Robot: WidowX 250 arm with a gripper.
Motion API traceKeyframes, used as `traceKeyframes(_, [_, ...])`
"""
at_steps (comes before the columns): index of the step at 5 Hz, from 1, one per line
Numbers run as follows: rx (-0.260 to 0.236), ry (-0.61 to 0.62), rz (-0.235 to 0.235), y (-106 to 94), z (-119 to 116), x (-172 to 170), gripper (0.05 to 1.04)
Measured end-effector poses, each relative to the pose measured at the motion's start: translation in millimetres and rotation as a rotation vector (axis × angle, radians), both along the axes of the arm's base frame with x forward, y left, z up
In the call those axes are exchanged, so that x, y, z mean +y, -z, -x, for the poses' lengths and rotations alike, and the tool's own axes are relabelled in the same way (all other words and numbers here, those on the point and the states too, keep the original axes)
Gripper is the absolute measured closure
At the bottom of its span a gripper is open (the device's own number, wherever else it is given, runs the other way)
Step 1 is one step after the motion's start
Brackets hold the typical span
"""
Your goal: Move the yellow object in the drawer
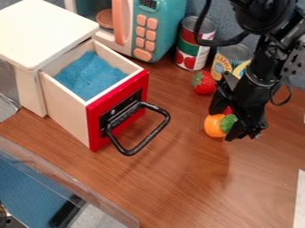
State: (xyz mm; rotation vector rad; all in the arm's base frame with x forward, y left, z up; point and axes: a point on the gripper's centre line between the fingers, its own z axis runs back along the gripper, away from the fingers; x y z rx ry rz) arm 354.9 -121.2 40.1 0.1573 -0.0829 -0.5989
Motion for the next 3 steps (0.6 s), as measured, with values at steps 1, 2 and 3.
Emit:
traceKeyframes(1, [-0.001, 0.0, -0.006, -10.9, 5, 3, 0.513])
traceKeyframes(2, [-0.086, -0.009, 0.018, -53.7, 6, 6, 0.526])
traceKeyframes(3, [-0.16, -0.046, 0.031, -95.5, 14, 20, 0.527])
